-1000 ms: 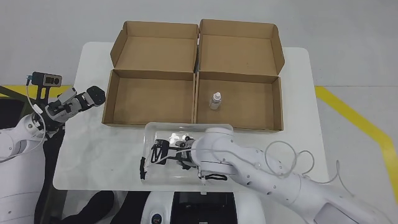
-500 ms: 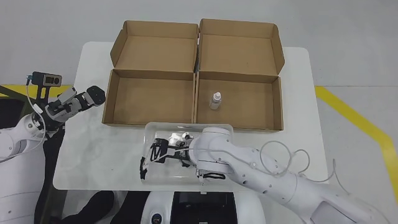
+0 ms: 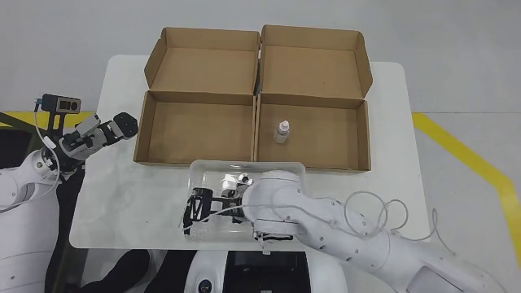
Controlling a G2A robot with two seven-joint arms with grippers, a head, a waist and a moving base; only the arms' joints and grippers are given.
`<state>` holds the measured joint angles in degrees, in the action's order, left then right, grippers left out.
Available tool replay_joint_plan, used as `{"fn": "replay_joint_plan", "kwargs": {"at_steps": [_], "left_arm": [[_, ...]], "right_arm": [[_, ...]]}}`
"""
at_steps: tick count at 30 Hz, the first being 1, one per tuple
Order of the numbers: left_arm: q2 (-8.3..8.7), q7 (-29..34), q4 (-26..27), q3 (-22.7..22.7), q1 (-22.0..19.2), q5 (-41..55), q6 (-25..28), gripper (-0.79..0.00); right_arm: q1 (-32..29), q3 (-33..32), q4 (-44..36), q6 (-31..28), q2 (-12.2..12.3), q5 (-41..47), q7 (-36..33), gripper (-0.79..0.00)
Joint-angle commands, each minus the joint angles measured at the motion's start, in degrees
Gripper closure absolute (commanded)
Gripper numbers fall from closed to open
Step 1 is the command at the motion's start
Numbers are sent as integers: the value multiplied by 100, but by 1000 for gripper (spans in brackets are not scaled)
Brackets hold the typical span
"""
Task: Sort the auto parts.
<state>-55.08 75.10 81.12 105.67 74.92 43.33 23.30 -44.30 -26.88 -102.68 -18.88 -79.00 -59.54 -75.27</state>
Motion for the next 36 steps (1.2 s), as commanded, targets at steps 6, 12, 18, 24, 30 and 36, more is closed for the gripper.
{"fn": "replay_joint_plan", "kwargs": {"at_steps": [6, 12, 18, 24, 30, 36], "left_arm": [[0, 0, 0, 0, 0, 0, 0, -785], [0, 0, 0, 0, 0, 0, 0, -785], [0, 0, 0, 0, 0, 0, 0, -785], [0, 0, 0, 0, 0, 0, 0, -785], [0, 0, 0, 0, 0, 0, 0, -785], [0, 0, 0, 0, 0, 0, 0, -785]], "right_arm": [[-88, -145, -439, 32, 14, 125, -103, 0], [-245, -407, -780, 56, 84, 154, -104, 0], [-533, -913, -1381, 65, 237, 149, -189, 0], [-861, -1593, -2110, 75, 416, 60, -422, 0], [-1139, -2419, -2517, 46, 570, 38, -451, 0], [-1293, -3220, -2350, -109, 694, 310, -433, 0]]}}
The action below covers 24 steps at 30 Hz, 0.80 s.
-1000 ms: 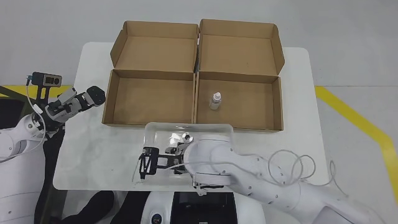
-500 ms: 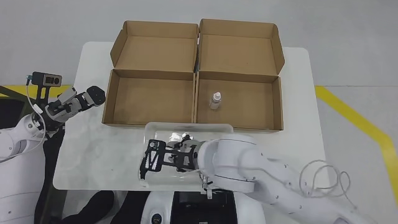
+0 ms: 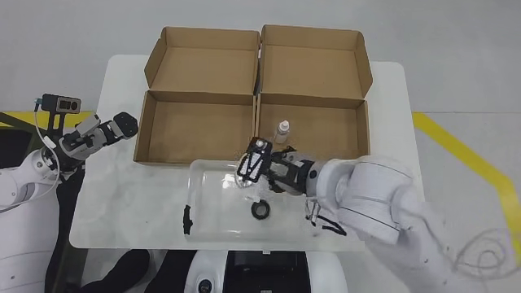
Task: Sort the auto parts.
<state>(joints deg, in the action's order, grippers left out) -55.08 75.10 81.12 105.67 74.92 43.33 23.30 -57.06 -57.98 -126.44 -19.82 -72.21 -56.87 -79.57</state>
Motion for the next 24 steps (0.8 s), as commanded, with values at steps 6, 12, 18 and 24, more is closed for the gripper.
{"fn": "replay_joint_plan", "kwargs": {"at_steps": [6, 12, 18, 24], "left_arm": [[0, 0, 0, 0, 0, 0, 0, -785], [0, 0, 0, 0, 0, 0, 0, -785], [0, 0, 0, 0, 0, 0, 0, -785], [0, 0, 0, 0, 0, 0, 0, -785]], "right_arm": [[-243, -769, 101, -50, 134, 208, -131, 0], [-317, -1173, 423, -143, 224, 161, -125, 0], [-150, -1261, 1126, -316, 269, 129, 152, 0], [55, -1266, 1838, -341, 299, 80, 362, 0]]}}
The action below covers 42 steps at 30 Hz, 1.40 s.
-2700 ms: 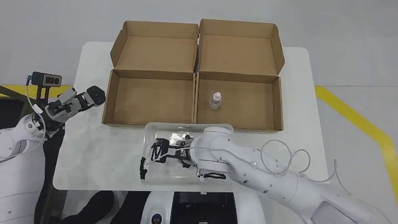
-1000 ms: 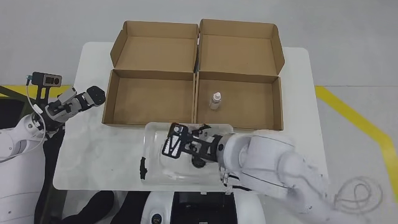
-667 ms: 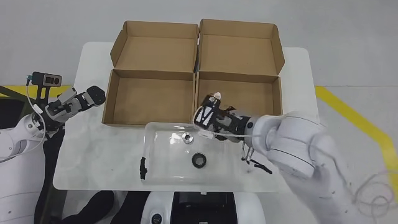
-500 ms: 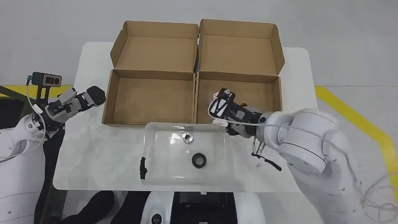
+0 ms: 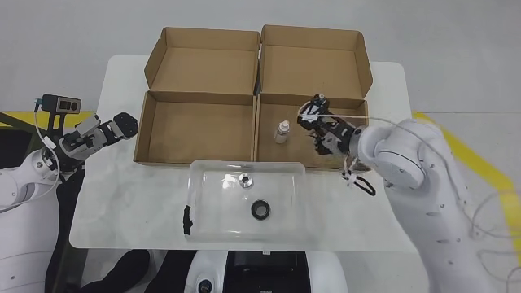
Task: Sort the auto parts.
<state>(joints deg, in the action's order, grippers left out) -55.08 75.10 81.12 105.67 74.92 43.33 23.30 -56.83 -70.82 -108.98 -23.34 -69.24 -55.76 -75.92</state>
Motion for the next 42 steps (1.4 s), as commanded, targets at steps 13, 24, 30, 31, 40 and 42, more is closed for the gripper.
{"fn": "replay_joint_plan", "kwargs": {"at_steps": [13, 24, 30, 31, 40, 42], "left_arm": [[0, 0, 0, 0, 0, 0, 0, -785], [0, 0, 0, 0, 0, 0, 0, -785], [0, 0, 0, 0, 0, 0, 0, -785], [0, 0, 0, 0, 0, 0, 0, -785], [0, 0, 0, 0, 0, 0, 0, -785], [0, 0, 0, 0, 0, 0, 0, -785]], "right_arm": [[537, 408, 1438, 41, -13, 30, 422, 0], [744, 656, 1960, 96, -25, 100, 699, 0], [855, 877, 2031, 213, -46, 46, 662, -209], [866, 902, 2042, 230, -49, 44, 673, -292], [904, 986, 1840, 355, -38, -6, 682, -757], [866, 958, 1594, 392, -22, -39, 656, -763]]}}
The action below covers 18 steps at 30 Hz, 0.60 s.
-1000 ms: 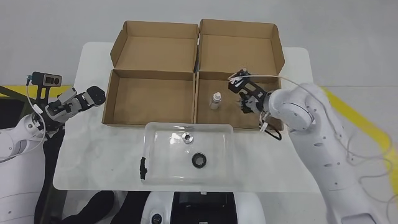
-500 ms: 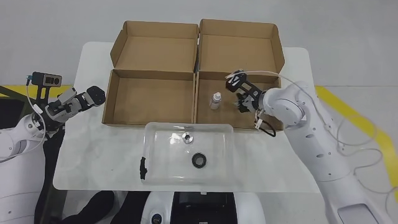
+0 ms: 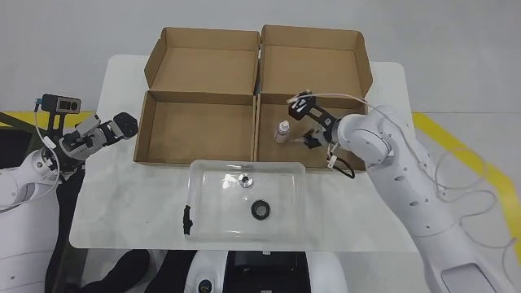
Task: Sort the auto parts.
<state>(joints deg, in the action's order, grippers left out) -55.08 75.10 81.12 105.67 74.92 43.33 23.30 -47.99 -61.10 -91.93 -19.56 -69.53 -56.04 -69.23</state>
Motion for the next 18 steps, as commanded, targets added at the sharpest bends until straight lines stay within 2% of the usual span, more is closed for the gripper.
{"fn": "replay_joint_plan", "kwargs": {"at_steps": [1, 9, 18], "left_arm": [[0, 0, 0, 0, 0, 0, 0, -785], [0, 0, 0, 0, 0, 0, 0, -785], [0, 0, 0, 0, 0, 0, 0, -785]], "right_arm": [[-47, -29, -251, 28, 17, -28, -50, -767], [-418, -123, -1578, 131, 101, -71, -467, -785], [-958, 105, -2770, 37, 166, -17, -710, -785]]}}
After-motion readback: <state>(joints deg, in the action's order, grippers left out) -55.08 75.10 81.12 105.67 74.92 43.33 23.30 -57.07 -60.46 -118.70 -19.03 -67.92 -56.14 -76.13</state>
